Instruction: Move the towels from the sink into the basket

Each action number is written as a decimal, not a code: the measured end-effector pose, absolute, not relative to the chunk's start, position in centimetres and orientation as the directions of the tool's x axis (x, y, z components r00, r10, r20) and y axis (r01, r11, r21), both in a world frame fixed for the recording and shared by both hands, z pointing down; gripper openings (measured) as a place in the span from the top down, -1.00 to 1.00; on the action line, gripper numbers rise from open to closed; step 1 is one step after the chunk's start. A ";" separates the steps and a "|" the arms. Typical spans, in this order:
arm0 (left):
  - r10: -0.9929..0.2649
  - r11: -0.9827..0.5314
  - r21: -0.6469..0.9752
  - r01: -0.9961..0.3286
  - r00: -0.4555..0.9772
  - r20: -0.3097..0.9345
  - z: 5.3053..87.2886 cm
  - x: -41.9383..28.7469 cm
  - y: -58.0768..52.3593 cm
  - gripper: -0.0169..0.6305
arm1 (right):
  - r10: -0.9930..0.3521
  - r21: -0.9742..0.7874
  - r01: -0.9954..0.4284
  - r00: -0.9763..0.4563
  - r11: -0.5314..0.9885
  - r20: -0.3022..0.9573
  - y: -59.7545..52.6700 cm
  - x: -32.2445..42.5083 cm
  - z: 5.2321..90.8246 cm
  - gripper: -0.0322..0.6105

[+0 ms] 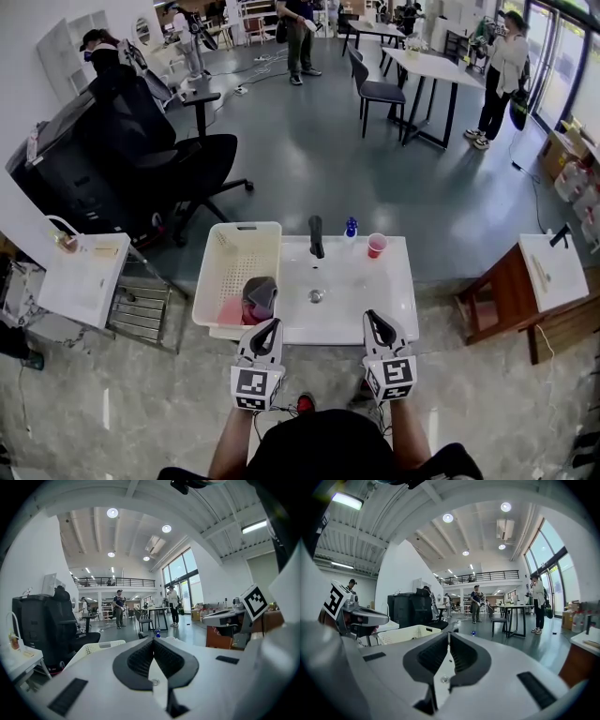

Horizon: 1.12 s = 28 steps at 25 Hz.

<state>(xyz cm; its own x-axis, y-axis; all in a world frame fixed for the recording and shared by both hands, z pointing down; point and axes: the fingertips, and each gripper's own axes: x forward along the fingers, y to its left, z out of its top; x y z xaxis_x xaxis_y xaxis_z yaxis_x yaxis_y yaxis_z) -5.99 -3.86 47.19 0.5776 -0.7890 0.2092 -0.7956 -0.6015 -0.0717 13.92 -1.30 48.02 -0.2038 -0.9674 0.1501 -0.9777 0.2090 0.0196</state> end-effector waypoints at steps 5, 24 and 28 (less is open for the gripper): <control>-0.785 -0.604 -0.070 -0.794 0.579 0.220 47.5 -5.9 -3.8 0.92 | -0.963 0.024 -0.975 -0.214 0.221 0.161 -1.4 13.8 48.3 0.77; -0.788 -0.601 -0.058 -0.797 0.578 0.212 47.1 -6.0 -3.5 0.92 | -0.961 0.034 -0.973 -0.218 0.227 0.170 -0.8 13.6 48.3 0.77; -0.788 -0.600 -0.059 -0.798 0.577 0.214 47.2 -6.1 -3.4 0.92 | -0.960 0.031 -0.973 -0.219 0.227 0.172 -0.6 13.4 48.4 0.77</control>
<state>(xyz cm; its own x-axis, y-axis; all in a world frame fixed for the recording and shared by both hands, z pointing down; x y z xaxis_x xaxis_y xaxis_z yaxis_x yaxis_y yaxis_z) -6.13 -3.37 47.20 0.5774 -0.7879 0.2140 -0.7975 -0.6004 -0.0587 13.42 -0.64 48.40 -0.2190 -0.9604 0.1723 -0.9733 0.2275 0.0310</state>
